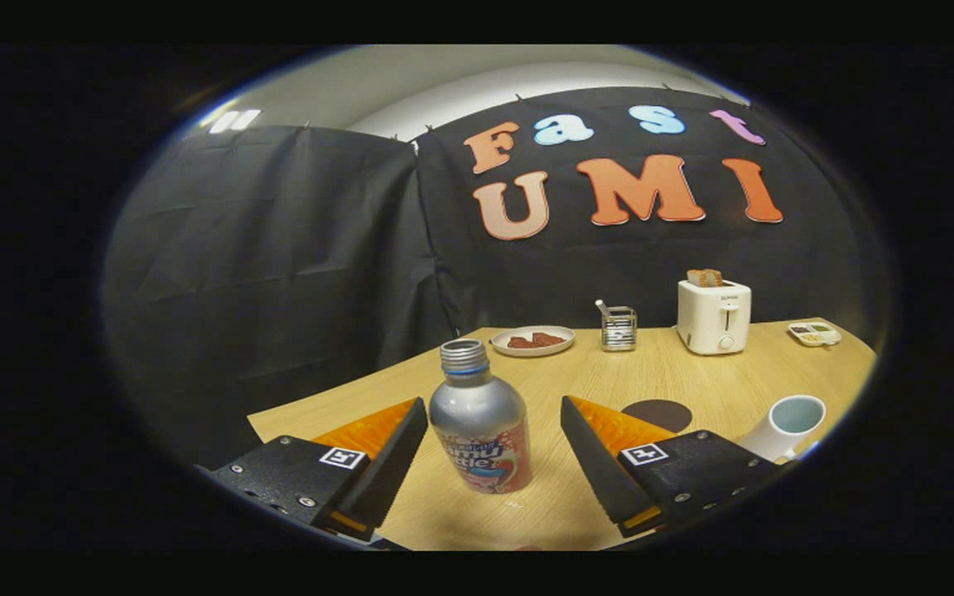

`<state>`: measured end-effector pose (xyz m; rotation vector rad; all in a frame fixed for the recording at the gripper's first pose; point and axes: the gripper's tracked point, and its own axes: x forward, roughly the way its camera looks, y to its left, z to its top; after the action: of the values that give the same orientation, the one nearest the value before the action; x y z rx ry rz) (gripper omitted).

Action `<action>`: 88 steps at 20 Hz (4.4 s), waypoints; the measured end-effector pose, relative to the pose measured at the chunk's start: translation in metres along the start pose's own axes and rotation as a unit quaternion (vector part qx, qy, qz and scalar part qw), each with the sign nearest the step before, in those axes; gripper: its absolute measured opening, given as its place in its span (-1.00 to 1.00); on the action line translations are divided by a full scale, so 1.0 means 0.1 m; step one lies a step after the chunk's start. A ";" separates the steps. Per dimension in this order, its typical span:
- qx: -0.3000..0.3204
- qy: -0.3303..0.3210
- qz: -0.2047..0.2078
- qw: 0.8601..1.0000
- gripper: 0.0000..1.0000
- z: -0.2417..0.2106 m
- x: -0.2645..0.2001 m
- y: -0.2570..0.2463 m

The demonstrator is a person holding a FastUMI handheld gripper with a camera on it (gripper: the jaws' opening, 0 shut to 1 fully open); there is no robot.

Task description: Take the bottle from table, then pour the juice into the cup, finally place the bottle on the coaster

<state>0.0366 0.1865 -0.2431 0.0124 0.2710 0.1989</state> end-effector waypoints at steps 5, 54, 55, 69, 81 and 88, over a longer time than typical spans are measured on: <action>0.000 0.019 -0.015 1.000 0.93 -0.17 0.14 0.04; 0.518 0.000 0.057 0.854 0.60 0.18 -0.40 -0.88; 0.532 0.000 0.059 0.845 0.60 0.17 -0.40 -0.89; 0.689 -0.011 0.077 0.720 0.60 0.14 -0.55 -1.12; 0.749 -0.017 0.106 0.654 0.60 0.21 -0.65 -1.06; 0.763 -0.018 0.118 0.636 0.58 0.25 -0.67 -1.01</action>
<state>-0.0007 0.0748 -0.2050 1.7834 0.3302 0.1749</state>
